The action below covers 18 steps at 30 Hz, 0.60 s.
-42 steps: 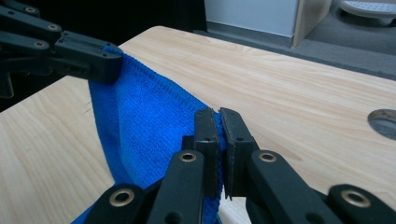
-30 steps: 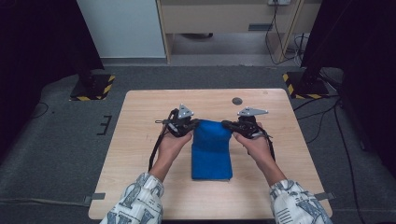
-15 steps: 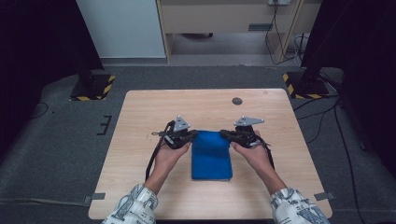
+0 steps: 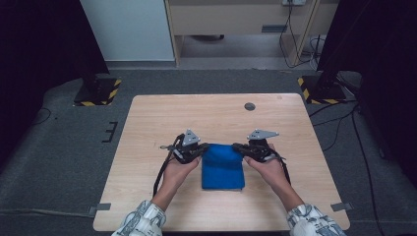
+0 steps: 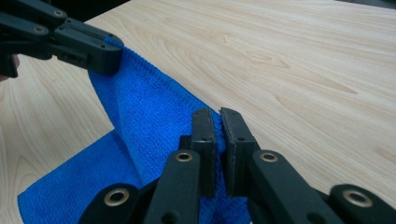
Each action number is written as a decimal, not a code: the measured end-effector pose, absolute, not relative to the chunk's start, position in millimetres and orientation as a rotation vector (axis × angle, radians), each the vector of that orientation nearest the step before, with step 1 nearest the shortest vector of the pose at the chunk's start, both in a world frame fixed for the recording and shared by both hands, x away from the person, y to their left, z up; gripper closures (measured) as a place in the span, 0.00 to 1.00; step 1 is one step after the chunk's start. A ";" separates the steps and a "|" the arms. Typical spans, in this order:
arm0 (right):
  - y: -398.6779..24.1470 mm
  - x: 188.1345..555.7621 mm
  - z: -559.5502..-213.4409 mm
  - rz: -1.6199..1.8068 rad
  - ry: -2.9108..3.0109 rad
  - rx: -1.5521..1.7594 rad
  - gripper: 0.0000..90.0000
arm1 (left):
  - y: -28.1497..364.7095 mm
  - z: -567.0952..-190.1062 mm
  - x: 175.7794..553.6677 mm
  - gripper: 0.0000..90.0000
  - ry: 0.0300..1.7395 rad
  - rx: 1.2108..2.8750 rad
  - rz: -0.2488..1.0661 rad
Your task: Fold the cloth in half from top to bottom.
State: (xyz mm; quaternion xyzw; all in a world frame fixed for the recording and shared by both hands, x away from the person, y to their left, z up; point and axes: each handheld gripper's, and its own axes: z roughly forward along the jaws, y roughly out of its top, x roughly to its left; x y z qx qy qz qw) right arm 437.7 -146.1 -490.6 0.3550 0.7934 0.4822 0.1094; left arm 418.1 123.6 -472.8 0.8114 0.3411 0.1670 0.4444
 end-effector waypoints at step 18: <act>-149.1 419.4 -502.5 1.393 2.387 1.007 0.91 | 126.1 -489.6 396.4 0.95 0.832 2.018 0.362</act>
